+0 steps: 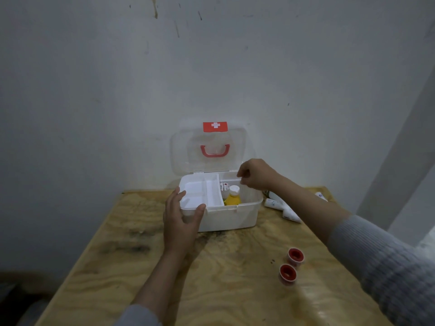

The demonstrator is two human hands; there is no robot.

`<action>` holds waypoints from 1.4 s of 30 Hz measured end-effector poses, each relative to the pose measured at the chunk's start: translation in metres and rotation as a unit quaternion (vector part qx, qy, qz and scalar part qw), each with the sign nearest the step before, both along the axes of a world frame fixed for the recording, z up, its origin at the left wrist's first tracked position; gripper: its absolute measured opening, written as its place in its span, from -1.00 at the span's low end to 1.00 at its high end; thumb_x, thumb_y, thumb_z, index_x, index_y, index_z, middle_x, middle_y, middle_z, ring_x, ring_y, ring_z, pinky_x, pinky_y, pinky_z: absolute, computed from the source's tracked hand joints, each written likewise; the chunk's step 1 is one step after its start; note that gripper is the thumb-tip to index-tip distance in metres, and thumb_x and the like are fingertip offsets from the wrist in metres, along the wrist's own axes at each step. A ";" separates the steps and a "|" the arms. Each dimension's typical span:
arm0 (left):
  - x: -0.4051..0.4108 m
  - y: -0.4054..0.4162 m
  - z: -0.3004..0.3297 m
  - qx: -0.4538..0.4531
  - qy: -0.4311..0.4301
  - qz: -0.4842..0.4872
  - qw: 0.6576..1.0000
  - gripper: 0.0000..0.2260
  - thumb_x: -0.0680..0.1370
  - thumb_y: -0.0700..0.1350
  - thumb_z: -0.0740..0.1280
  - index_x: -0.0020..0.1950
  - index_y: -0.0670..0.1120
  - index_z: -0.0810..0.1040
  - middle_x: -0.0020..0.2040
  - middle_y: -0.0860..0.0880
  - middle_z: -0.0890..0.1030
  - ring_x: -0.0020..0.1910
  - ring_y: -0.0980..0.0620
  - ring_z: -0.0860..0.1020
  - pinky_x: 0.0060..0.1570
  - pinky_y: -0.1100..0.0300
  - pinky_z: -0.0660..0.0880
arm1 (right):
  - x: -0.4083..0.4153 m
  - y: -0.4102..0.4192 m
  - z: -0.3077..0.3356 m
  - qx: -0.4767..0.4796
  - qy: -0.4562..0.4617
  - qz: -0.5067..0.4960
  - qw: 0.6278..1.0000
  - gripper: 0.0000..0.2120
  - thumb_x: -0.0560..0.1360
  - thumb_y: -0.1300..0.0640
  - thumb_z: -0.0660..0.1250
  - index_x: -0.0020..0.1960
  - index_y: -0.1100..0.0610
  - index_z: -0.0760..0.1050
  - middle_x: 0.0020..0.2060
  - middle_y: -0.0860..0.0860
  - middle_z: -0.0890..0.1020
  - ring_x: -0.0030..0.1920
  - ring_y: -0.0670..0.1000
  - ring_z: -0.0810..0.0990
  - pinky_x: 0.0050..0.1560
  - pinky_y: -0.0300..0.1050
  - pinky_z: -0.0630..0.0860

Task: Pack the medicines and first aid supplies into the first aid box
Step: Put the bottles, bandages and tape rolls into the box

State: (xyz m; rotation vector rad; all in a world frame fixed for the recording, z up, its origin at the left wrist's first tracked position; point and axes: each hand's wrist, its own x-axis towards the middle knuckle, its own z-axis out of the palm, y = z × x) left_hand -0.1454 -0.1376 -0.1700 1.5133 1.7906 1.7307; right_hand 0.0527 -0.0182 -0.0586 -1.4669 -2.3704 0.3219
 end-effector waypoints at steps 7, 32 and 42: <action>0.000 0.000 -0.001 -0.001 -0.006 -0.002 1.000 -0.47 0.44 0.12 0.39 0.35 0.10 0.32 0.44 0.07 0.32 0.38 0.04 0.30 0.22 -0.09 0.49 | -0.016 -0.001 0.002 -0.155 0.196 -0.138 0.959 -0.82 0.40 0.31 0.23 -0.20 0.42 0.55 -0.21 0.34 0.63 -0.20 0.25 0.64 -0.28 -0.12 0.43; 0.000 0.000 -0.001 -0.003 -0.004 -0.001 1.000 -0.50 0.43 0.14 0.39 0.32 0.17 0.31 0.44 0.12 0.31 0.37 0.07 0.31 0.22 -0.07 0.50 | -0.011 -0.006 0.013 -0.454 0.350 -0.121 0.810 -0.46 0.58 -0.18 -0.03 0.18 0.24 0.45 0.02 0.18 0.58 -0.18 0.07 0.56 -0.06 -0.04 0.48; -0.002 0.002 -0.003 0.013 0.002 -0.007 1.000 -0.52 0.46 0.06 0.39 0.33 0.05 0.36 0.43 0.04 0.33 0.38 0.01 0.32 0.23 -0.13 0.47 | 0.106 -0.048 0.026 -0.200 0.283 -0.163 0.924 -0.72 0.49 0.02 0.33 0.07 0.20 0.57 -0.03 0.08 0.67 -0.01 0.05 0.65 0.03 -0.03 0.54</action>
